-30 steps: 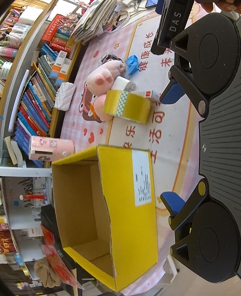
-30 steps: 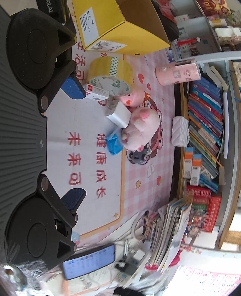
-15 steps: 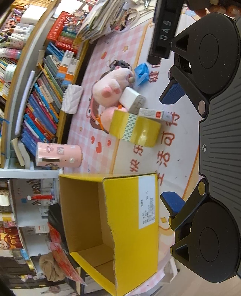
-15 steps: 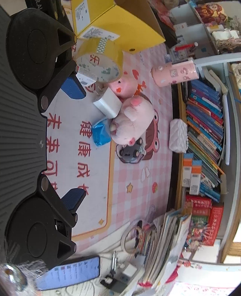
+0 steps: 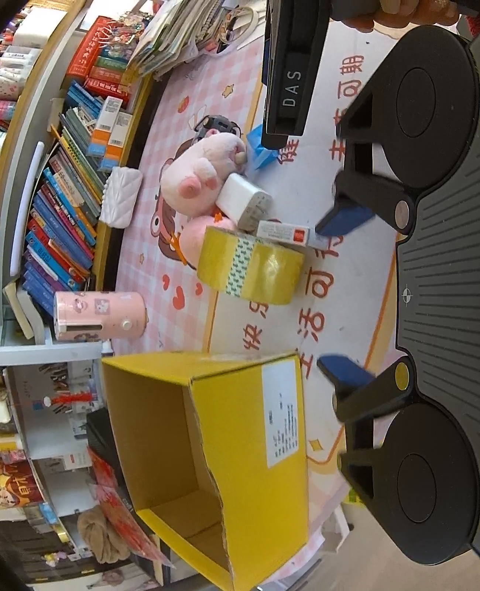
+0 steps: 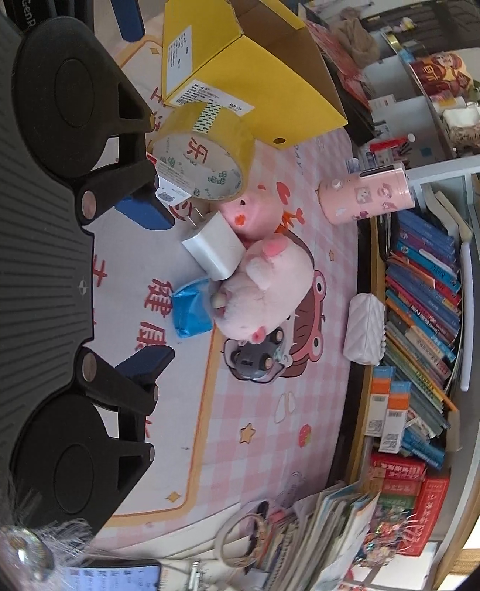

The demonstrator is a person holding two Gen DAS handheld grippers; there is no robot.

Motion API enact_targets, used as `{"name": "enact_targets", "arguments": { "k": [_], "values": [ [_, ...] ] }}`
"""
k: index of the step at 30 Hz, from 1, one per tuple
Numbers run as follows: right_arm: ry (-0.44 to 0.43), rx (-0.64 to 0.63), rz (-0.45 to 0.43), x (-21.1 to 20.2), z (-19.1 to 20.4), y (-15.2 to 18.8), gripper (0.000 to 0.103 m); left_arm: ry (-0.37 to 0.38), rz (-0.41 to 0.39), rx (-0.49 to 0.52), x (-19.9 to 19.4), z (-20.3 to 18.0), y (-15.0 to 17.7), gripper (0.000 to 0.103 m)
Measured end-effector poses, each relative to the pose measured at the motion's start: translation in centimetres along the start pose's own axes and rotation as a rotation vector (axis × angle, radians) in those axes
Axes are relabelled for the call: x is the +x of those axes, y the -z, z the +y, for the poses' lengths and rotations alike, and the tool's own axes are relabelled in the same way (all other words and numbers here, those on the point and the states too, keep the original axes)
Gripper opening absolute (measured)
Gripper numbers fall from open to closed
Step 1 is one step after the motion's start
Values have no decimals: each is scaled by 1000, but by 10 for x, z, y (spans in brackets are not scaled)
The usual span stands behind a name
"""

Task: Organize objects
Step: 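Grasp the tape roll with the left gripper while the right gripper grasps the blue cloth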

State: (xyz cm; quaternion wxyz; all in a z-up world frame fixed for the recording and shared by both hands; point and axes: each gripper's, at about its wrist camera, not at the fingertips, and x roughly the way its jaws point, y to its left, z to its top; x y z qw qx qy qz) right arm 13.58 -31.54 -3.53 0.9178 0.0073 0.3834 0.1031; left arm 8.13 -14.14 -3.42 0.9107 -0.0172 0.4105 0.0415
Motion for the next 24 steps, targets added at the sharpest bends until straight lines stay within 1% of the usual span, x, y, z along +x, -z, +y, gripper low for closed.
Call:
{"name": "enact_targets", "arguments": {
  "k": [2, 5, 7, 16, 21, 24],
  "values": [
    [1, -8, -2, 1, -4, -2, 68, -3, -14, 5, 2, -4, -5, 60],
    [6, -2, 6, 5, -11, -5, 68, -25, -68, 51, 3, -15, -15, 60],
    [7, 5, 14, 9, -16, -7, 68, -30, -86, 74, 6, -20, -23, 60],
    [-24, -22, 74, 38, -25, -16, 68, -20, -37, 63, 37, -21, -43, 60],
    [-23, -80, 106, 61, -21, -20, 68, -11, 13, 39, 54, -18, -48, 60],
    [-24, -110, 121, 72, -18, -22, 67, -9, 29, 36, 61, -18, -50, 60]
  ]
}}
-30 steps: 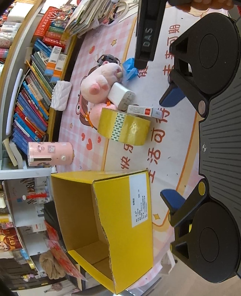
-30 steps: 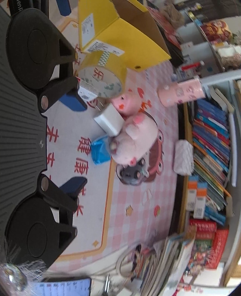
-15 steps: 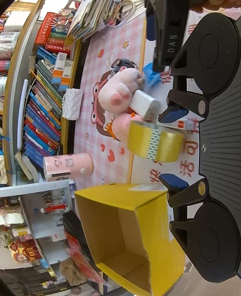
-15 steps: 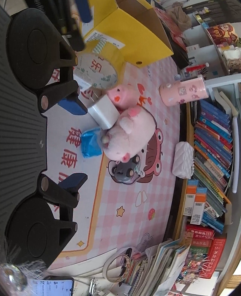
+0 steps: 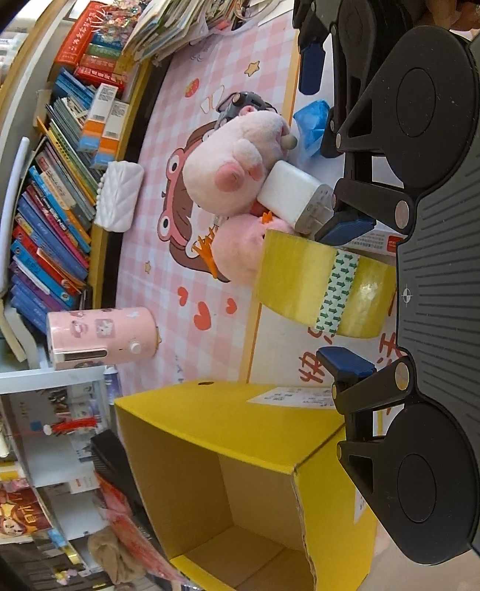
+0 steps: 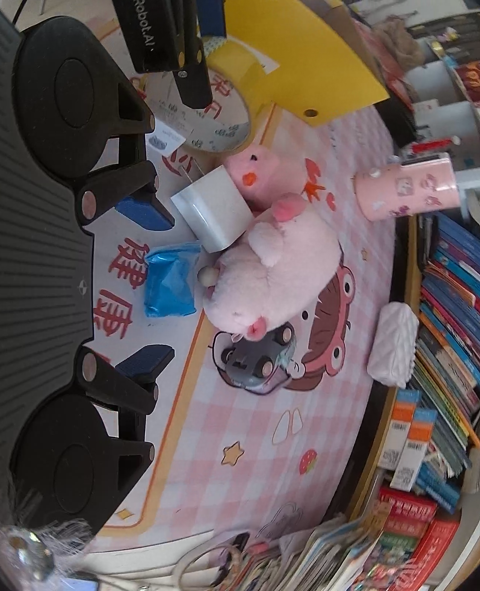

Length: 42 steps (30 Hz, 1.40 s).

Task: Organize objects
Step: 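Grasp the tape roll with the left gripper while the right gripper grasps the blue cloth, then lift the tape roll and blue cloth and carry both over the yellow box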

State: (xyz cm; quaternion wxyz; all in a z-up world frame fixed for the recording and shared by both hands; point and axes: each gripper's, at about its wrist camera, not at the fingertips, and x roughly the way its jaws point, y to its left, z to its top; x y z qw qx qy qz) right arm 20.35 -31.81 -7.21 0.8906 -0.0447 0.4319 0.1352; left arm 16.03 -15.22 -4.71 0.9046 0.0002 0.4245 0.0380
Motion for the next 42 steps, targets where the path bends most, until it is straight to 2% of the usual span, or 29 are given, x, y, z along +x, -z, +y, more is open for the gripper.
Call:
{"name": "enact_targets", "arguments": {
  "k": [2, 3, 4, 5, 6, 8, 12, 19, 24, 34, 42],
  "values": [
    [-3, -12, 12, 6, 1, -2, 62, 4, 8, 1, 3, 0, -1, 60],
    [-7, -15, 17, 9, 1, -2, 57, 6, 12, 1, 4, -1, -1, 59],
    [-9, -16, 21, 11, 1, -2, 51, 9, 16, 2, 6, -1, -1, 56],
    [-14, -18, 26, 13, 1, -3, 43, 15, 25, 3, 7, -1, -2, 48],
    [-9, -22, 20, 12, 2, -3, 41, 13, 33, 2, 9, -1, -3, 43],
    [-24, -18, 16, 11, 1, -3, 39, 10, 31, -8, 8, 0, -4, 43],
    [-37, 3, -21, -3, -1, -5, 39, 1, 9, -35, 3, 2, -8, 41],
    [-61, 22, -50, -26, 1, -3, 39, 9, -76, -108, -22, 10, -18, 40],
    [-55, 35, -65, -35, 2, 2, 39, 19, -135, -117, -40, 10, -14, 40],
    [-23, 48, -88, -58, 14, 18, 39, 83, -185, -122, -67, 21, 0, 38],
    [31, 73, -116, -82, 40, 30, 39, 150, -232, -108, -89, 45, 14, 38]
  ]
}}
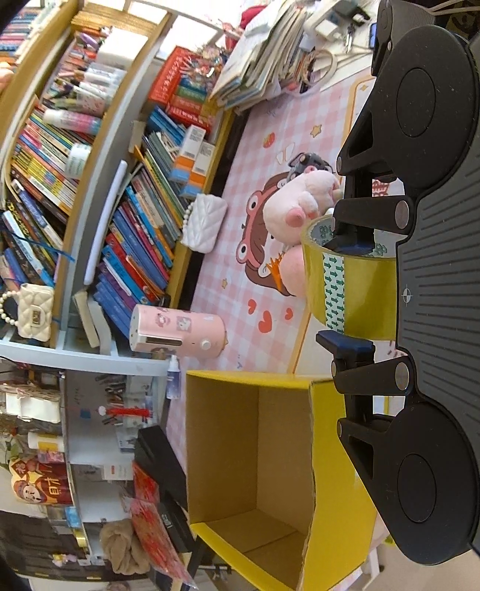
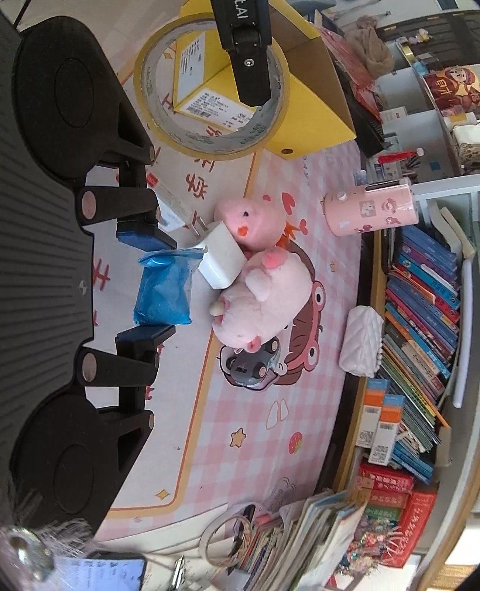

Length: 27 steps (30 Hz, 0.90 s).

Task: Organize objects
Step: 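Lift the tape roll and blue cloth and carry both over the yellow box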

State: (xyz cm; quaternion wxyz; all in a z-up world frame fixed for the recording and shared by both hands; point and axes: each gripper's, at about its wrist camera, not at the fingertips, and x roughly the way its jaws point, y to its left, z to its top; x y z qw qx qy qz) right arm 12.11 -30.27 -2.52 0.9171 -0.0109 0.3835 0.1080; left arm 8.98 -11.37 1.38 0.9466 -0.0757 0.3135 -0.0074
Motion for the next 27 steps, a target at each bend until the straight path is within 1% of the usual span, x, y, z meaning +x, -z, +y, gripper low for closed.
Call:
{"name": "enact_targets", "arguments": {
  "k": [4, 8, 17, 22, 27],
  "values": [
    [19, 13, -10, -13, 21, 9, 39, 28, -4, 12, -16, 17, 7, 38],
    [27, 20, -5, -23, 51, 19, 39, 36, 6, 10, -34, 45, 15, 38],
    [15, 14, -2, -48, 127, 49, 39, 28, 25, 11, -72, 108, 34, 38],
    [-3, 23, 13, -52, 162, 64, 39, 12, 32, 10, -90, 139, 45, 38],
    [-31, 8, 20, -54, 198, 75, 39, -17, 43, -10, -102, 171, 53, 38]
  ]
}}
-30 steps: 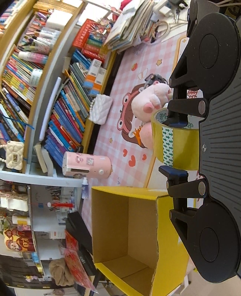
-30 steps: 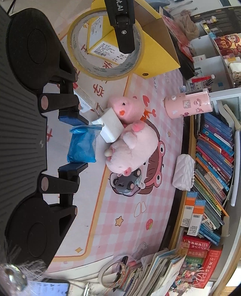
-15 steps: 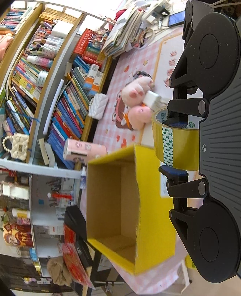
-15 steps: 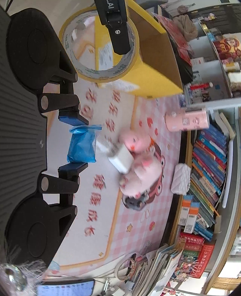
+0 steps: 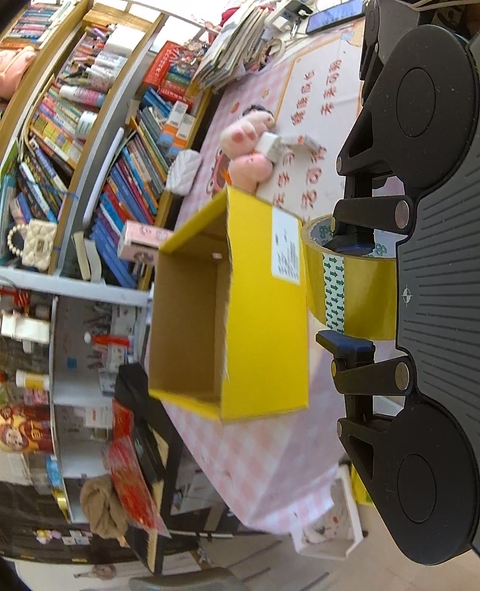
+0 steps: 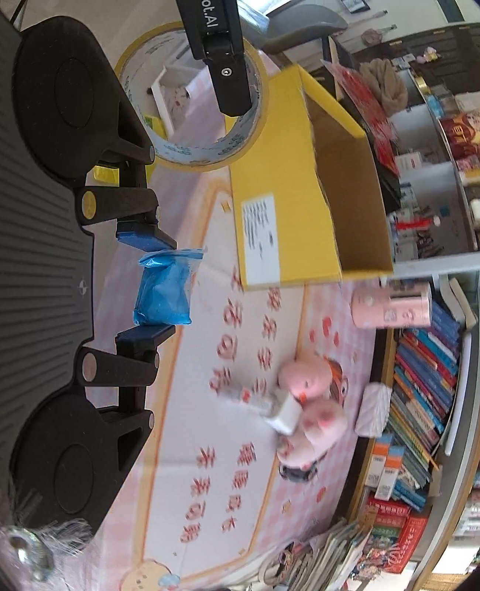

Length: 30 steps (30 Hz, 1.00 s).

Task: Organize objects
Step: 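Lift the tape roll and blue cloth and carry both over the yellow box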

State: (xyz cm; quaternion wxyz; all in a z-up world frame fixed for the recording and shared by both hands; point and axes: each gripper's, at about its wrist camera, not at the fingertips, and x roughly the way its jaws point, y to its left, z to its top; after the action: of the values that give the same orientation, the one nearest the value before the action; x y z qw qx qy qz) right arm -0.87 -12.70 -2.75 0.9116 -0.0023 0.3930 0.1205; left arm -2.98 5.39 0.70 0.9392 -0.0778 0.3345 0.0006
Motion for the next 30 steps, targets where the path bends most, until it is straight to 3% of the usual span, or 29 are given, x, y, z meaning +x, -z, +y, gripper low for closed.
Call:
{"name": "enact_targets", "arguments": {
  "k": [10, 30],
  "values": [
    [-32, -37, -3, -4, 43, 3, 39, -26, -31, -39, -21, 37, 3, 38],
    [-11, -59, -42, -13, 61, -4, 39, 0, -78, -49, -30, 53, -4, 38]
  ]
}}
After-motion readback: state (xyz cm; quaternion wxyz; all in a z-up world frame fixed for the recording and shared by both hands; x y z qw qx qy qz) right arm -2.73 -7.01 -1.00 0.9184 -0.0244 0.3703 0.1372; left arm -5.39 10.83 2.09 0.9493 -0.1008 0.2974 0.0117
